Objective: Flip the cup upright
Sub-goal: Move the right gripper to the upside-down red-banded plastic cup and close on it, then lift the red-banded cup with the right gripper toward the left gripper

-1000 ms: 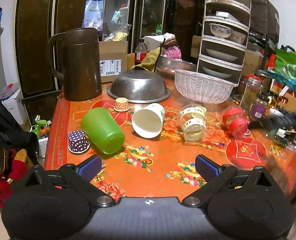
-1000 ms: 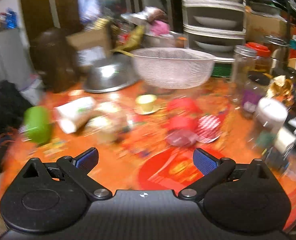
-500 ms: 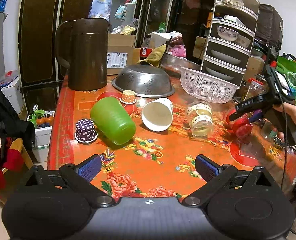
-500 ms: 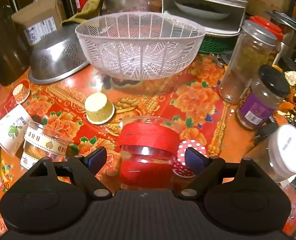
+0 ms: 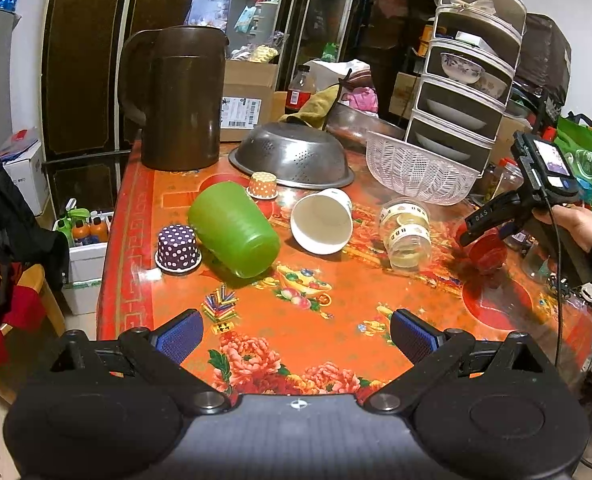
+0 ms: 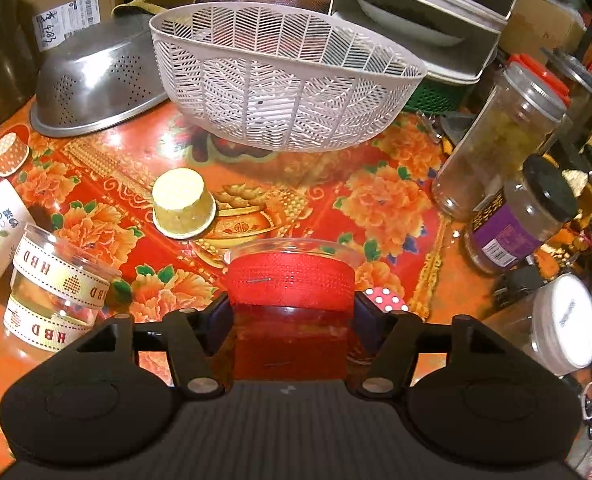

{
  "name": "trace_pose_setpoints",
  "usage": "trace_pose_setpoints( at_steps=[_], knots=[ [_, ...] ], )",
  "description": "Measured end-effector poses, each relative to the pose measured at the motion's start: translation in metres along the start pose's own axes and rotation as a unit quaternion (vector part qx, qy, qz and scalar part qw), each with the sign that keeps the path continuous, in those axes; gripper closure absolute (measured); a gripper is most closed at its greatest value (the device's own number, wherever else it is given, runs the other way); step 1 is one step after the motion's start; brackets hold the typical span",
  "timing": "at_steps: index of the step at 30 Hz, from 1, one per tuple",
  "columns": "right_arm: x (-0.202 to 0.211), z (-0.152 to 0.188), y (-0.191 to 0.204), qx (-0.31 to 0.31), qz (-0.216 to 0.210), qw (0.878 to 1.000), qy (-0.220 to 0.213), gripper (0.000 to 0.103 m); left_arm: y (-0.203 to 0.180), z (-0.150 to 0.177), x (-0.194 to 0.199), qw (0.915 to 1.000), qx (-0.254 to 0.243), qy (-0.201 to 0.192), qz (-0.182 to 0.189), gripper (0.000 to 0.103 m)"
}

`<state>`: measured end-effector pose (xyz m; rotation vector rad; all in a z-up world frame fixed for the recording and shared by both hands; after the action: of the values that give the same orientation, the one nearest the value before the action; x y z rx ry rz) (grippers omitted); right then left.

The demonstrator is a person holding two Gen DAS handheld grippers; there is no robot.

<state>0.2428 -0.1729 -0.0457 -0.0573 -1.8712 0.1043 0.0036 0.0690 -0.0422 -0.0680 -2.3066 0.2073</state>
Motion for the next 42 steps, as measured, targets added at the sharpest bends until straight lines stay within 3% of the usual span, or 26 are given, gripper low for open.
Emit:
trace_pose_setpoints(
  at_steps=[8, 16, 22, 27, 42],
  knots=[
    [0.064, 0.025, 0.002, 0.001, -0.031, 0.998, -0.057, 0.041, 0.004, 0.002, 0.007, 0.9998, 0.008, -0.015, 0.007, 0.002],
    [0.148, 0.132, 0.053, 0.056, -0.170, 0.980, -0.093, 0.040, 0.008, 0.007, 0.014, 0.9997, 0.022, -0.004, 0.010, 0.002],
    [0.120, 0.187, 0.096, 0.068, -0.234, 0.969, -0.050, 0.040, 0.020, 0.014, 0.011, 0.9975, 0.044, 0.026, 0.050, 0.002],
    [0.098, 0.194, 0.105, 0.062, -0.252, 0.965, -0.035, 0.040, 0.021, 0.024, -0.001, 0.9950, 0.047, 0.063, 0.062, 0.002],
    [0.078, 0.209, 0.102, 0.062, -0.270, 0.960, -0.035, 0.031, -0.004, 0.020, -0.029, 0.9869, 0.060, 0.117, 0.093, 0.002]
  ],
)
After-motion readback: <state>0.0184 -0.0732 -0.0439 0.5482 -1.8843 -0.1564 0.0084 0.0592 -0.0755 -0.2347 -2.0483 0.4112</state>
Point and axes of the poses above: each gripper's, at about its wrist camera, not at the fingertips, and x roughly against the way its jaws point, y to its left, z to its underside, the point moved 1 cm from there along -x, roughly the way its jaws point, and after that the axes turned 12 degrees about y, right-handed, at the moved point
